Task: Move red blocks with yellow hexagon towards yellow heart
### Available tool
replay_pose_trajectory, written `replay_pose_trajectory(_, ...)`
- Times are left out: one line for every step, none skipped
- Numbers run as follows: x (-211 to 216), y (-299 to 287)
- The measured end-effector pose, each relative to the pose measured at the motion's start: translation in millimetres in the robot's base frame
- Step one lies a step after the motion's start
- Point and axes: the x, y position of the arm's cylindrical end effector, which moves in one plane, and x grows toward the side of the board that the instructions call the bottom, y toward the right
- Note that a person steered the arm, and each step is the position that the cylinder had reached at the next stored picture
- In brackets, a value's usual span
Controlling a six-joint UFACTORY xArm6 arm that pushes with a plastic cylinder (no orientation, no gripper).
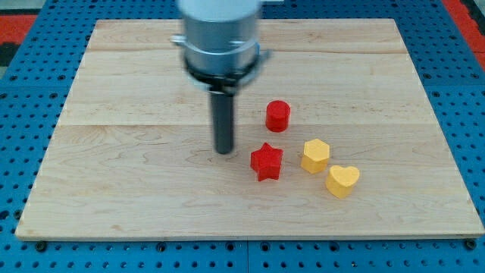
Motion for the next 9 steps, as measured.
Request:
replay_pose_trajectory(-13.7, -7.4)
replay_pose_trajectory(14.6, 77.5)
replay_pose_trajectory(41.2, 85.9)
replay_pose_trajectory(39.2, 121.2)
replay_pose_trajectory(12.7, 8.4)
replay_pose_trajectory(-50.6, 27.8)
replay_pose_trajectory(-66.9, 85.9)
replay_pose_trajectory(-19.2, 182.3)
replay_pose_trajectory(-29.5, 178.0)
